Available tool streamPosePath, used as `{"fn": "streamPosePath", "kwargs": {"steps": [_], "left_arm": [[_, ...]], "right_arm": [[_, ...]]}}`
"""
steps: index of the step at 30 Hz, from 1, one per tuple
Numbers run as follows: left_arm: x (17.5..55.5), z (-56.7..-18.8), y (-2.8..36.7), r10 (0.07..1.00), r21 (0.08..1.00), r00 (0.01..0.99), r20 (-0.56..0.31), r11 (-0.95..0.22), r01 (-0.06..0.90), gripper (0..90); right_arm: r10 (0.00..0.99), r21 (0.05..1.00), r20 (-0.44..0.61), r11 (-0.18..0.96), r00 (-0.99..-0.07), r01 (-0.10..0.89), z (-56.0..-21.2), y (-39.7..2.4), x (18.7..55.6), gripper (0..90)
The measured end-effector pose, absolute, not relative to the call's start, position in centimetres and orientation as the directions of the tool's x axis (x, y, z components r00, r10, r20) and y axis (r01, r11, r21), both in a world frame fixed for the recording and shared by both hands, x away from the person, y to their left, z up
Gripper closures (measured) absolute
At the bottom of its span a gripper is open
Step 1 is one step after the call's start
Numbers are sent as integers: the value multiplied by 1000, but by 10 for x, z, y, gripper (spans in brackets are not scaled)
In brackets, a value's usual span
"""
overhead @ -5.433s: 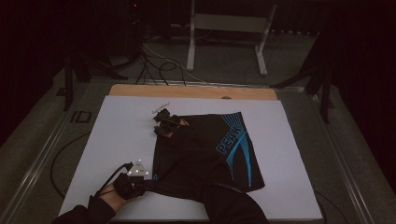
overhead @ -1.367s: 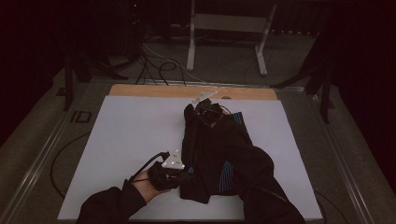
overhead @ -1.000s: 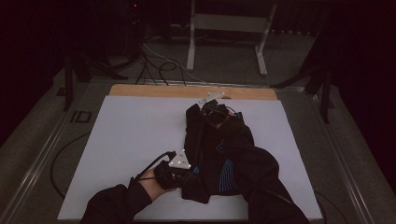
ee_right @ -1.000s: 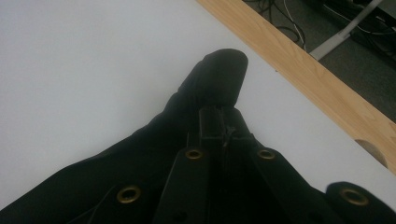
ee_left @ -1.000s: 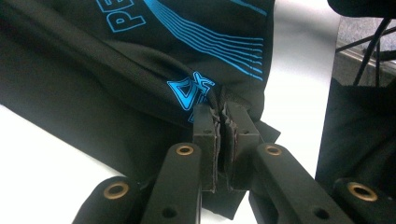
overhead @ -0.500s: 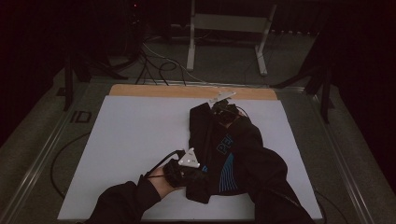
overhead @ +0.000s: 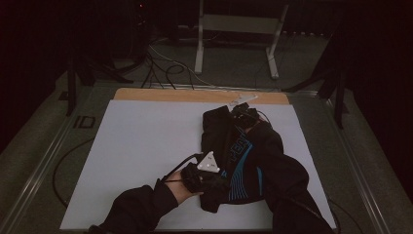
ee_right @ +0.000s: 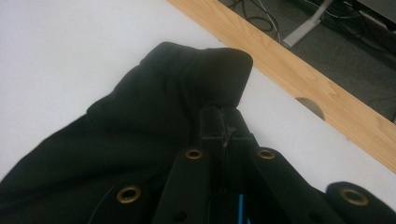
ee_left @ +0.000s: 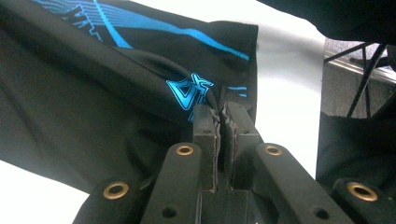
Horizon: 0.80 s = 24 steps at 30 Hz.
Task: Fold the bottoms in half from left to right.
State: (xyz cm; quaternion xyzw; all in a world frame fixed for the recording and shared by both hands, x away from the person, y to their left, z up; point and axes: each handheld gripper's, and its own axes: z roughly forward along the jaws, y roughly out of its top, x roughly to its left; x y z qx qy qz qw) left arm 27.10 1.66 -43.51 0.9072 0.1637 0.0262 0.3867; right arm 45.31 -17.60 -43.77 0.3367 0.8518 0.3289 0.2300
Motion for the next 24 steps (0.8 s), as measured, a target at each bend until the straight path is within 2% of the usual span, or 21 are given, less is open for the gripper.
{"fn": "streamPosePath", "kwargs": {"steps": [14,24], "left_arm": [[277,-429,-7,286,719,957,-57,-653,238,851],[281,-429,-31,276,738,958,-75,-631,240,850]], "right_arm": [[758,716,-174,535,-629,447,-436,-207,454,894],[781,714,-175,520,-599,470,-440,-223,457,894]]}}
